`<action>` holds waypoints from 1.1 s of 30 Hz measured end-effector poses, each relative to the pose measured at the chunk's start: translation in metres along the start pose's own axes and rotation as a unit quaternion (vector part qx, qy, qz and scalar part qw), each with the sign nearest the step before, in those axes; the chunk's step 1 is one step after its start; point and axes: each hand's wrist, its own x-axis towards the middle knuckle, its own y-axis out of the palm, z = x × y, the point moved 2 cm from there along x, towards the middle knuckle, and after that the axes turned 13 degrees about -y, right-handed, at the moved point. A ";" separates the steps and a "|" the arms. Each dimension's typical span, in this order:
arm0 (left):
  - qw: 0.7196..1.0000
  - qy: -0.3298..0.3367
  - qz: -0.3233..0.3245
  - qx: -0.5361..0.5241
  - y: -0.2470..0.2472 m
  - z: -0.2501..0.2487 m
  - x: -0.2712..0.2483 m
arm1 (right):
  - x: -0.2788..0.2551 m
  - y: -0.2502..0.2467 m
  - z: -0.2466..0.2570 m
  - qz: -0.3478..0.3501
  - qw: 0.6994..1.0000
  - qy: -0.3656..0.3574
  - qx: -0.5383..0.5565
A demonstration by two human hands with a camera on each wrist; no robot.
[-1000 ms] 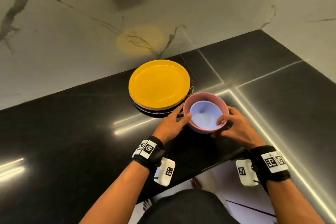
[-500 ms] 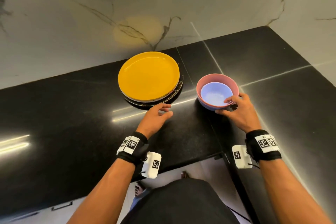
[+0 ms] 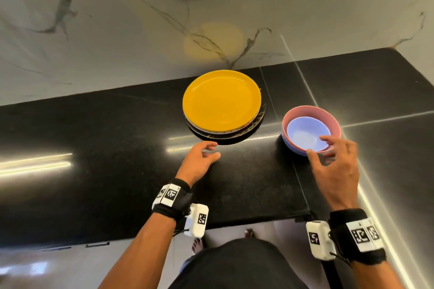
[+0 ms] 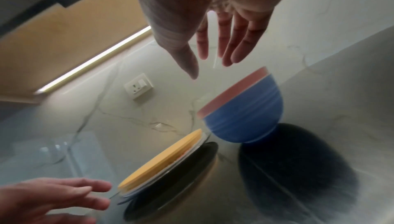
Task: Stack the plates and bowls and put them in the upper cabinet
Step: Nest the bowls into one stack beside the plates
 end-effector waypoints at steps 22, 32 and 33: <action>0.990 -0.061 -0.062 -0.108 -0.044 -0.015 0.071 | 0.043 0.208 0.042 0.072 0.839 0.423 0.334; 0.934 -0.159 -0.017 -0.321 -0.043 -0.005 0.106 | 0.045 0.219 0.034 0.069 0.813 0.431 0.386; 0.934 -0.163 -0.009 -0.318 -0.042 -0.002 0.111 | 0.046 0.219 0.035 0.062 0.814 0.433 0.383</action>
